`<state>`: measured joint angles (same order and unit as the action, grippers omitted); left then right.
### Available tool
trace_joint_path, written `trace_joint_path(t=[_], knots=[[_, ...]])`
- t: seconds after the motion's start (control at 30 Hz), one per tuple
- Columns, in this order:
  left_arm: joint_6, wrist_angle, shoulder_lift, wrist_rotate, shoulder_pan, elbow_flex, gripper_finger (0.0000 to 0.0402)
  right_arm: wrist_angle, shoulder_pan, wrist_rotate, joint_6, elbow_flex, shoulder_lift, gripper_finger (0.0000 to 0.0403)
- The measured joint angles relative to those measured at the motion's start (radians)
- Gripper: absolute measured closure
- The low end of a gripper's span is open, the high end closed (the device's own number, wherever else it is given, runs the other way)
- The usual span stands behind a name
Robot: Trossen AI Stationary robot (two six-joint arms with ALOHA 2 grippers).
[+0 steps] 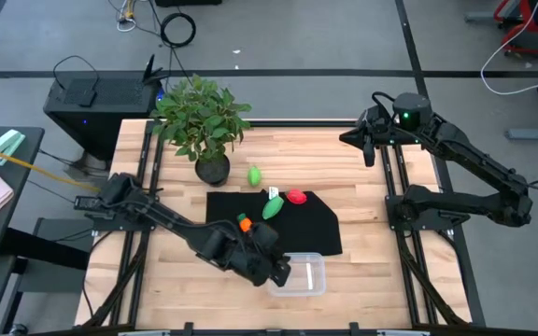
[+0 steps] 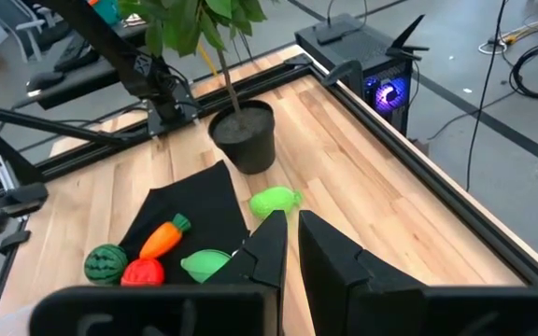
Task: Pick and placing Produce into tupperware
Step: Put the watermelon into the transparent bin
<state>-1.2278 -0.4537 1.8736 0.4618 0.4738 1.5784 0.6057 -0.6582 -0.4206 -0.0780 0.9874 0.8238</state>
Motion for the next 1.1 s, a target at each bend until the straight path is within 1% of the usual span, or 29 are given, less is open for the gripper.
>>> trace_joint_path(t=[0.17,0.23,0.3,0.37,0.47,0.57,0.63,0.77,0.83,0.9,0.97,1.1], knots=[[0.031,-0.019,0.000,-0.216,-0.050,0.000,0.0159,0.001,0.000,0.000,-0.001,0.000,0.000,0.0365],[0.010,-0.042,0.000,-0.303,-0.077,0.000,0.0136,0.001,0.000,0.000,-0.001,0.000,0.000,0.0365],[0.008,-0.071,-0.001,-0.386,-0.104,0.000,0.0125,0.001,0.000,0.000,-0.001,0.000,0.000,0.0365],[0.013,-0.109,-0.001,-0.467,-0.123,0.000,0.0123,0.001,0.000,0.000,0.000,0.000,0.000,0.0365],[0.007,-0.254,-0.002,-0.541,-0.136,0.000,0.0131,0.001,0.000,0.000,-0.001,0.000,0.000,0.0365],[-0.049,-0.415,-0.004,-0.549,-0.131,0.000,0.0144,0.007,0.000,0.000,0.000,0.000,0.000,0.0365],[-0.091,-0.484,-0.015,-0.528,-0.121,-0.002,0.0153,0.015,0.000,0.000,0.001,0.000,0.000,0.0365],[-0.147,-0.486,-0.051,-0.395,-0.094,-0.001,0.0168,0.018,0.000,0.000,0.002,0.000,0.000,0.0365],[-0.200,-0.499,-0.059,-0.353,-0.087,0.000,0.0174,0.018,0.000,0.000,0.003,0.000,0.000,0.0365],[-0.241,-0.560,-0.059,-0.358,-0.087,0.000,0.0180,0.018,0.000,0.000,0.007,0.000,0.000,0.0365],[-0.251,-0.627,-0.055,-0.365,-0.087,-0.001,0.0187,0.018,0.000,0.000,0.009,0.000,0.000,0.0365],[-0.231,-0.667,-0.044,-0.366,-0.089,-0.002,0.0198,0.018,0.000,0.000,0.010,0.000,0.000,0.0365]])
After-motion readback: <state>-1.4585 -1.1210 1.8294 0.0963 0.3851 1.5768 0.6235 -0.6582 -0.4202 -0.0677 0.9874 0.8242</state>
